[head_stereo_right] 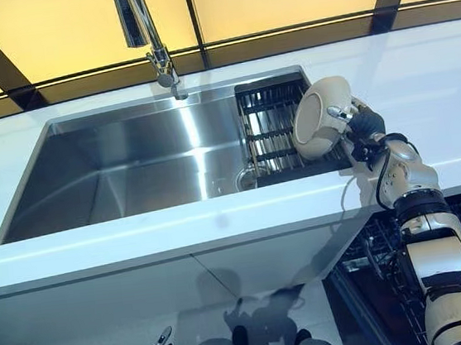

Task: Take plates into dishwasher

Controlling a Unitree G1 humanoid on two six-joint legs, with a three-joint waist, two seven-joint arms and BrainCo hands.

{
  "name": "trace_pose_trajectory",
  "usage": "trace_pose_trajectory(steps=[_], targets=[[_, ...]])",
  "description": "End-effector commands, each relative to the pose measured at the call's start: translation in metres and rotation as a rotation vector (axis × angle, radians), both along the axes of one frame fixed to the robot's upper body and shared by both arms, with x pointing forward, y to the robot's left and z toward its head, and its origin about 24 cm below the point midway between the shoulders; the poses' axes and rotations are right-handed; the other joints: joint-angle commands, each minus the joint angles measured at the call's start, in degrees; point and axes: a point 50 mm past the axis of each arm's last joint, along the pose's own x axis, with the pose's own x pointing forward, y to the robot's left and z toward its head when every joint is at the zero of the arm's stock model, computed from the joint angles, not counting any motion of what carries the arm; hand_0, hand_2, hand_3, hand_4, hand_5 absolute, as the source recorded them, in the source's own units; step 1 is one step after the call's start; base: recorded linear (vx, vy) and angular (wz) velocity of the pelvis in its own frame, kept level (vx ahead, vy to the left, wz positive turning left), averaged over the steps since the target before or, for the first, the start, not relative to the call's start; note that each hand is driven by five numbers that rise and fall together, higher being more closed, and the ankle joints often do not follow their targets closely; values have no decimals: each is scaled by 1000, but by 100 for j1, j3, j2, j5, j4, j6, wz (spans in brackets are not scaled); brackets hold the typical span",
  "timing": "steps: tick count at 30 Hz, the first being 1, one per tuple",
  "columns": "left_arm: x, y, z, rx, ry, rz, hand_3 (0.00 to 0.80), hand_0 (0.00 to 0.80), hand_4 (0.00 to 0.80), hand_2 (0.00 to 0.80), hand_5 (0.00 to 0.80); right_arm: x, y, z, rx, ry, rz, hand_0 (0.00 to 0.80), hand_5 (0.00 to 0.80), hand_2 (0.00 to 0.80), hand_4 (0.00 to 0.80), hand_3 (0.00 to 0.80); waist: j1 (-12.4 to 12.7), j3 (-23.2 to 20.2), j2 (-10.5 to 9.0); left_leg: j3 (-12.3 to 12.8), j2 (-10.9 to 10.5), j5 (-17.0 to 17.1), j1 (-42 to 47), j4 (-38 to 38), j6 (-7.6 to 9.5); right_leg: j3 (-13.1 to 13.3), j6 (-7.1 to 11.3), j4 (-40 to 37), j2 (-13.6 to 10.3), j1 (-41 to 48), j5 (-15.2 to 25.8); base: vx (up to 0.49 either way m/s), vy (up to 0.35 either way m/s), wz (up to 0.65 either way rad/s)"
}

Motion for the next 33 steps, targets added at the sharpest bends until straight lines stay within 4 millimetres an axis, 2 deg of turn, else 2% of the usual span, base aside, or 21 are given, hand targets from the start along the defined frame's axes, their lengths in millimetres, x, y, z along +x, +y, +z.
trace_pose_trajectory(steps=[1, 4, 15, 17, 22, 30, 33], targets=[[11, 11, 3, 41, -2, -31, 0, 0, 0, 0, 0, 17, 19, 10, -154, 25, 65, 800, 800, 800, 800, 800, 360, -140, -295, 120, -168, -275, -68, 8, -115, -58, 339, 129, -345, -26, -238, 0, 0, 0], [13, 12, 3, 44, -3, -26, 0, 0, 0, 0, 0, 20, 12, 18, -323, 49, 50, 800, 800, 800, 800, 800, 384, -136, -318, 105, -172, -263, -66, 4, -112, -65, 341, 128, -340, -24, -224, 0, 0, 0], [19, 13, 4, 68, 5, -11, 0, 0, 0, 0, 0, 23, -7, 36, -646, 110, -16, 800, 800, 800, 800, 800, 382, -150, -416, 107, -164, -264, -54, -10, -112, -59, 354, 116, -314, -10, -218, -5, 1, 3], [20, 13, 4, 73, 8, -11, 0, 0, 0, 0, 0, 23, -13, 43, -757, 106, -57, 800, 800, 800, 800, 800, 381, -150, -432, 118, -161, -268, -53, -12, -109, -58, 365, 111, -312, -9, -211, 0, 0, 0], [21, 14, 5, 78, 10, -14, 0, 0, 0, 0, 0, 25, -15, 56, -775, 81, -94, 800, 800, 800, 800, 800, 370, -164, -464, 140, -153, -283, -44, -12, -105, -49, 370, 101, -302, -5, -211, 0, 0, 0], [25, 15, 5, 81, 4, -13, 0, 0, 0, 0, 0, 23, -19, 62, -812, 54, -111, 800, 800, 800, 800, 800, 328, -195, -498, 178, -140, -308, -29, -11, -97, -7, 379, 86, -283, -2, -212, 0, 0, 0], [25, 16, 6, 82, 5, -16, 0, 0, 0, 0, 0, 26, -13, 78, -733, -49, -109, 800, 800, 800, 800, 800, 309, -207, -519, 196, -129, -315, -6, -15, -98, 2, 381, 74, -266, 21, -208, 0, 0, 0]])
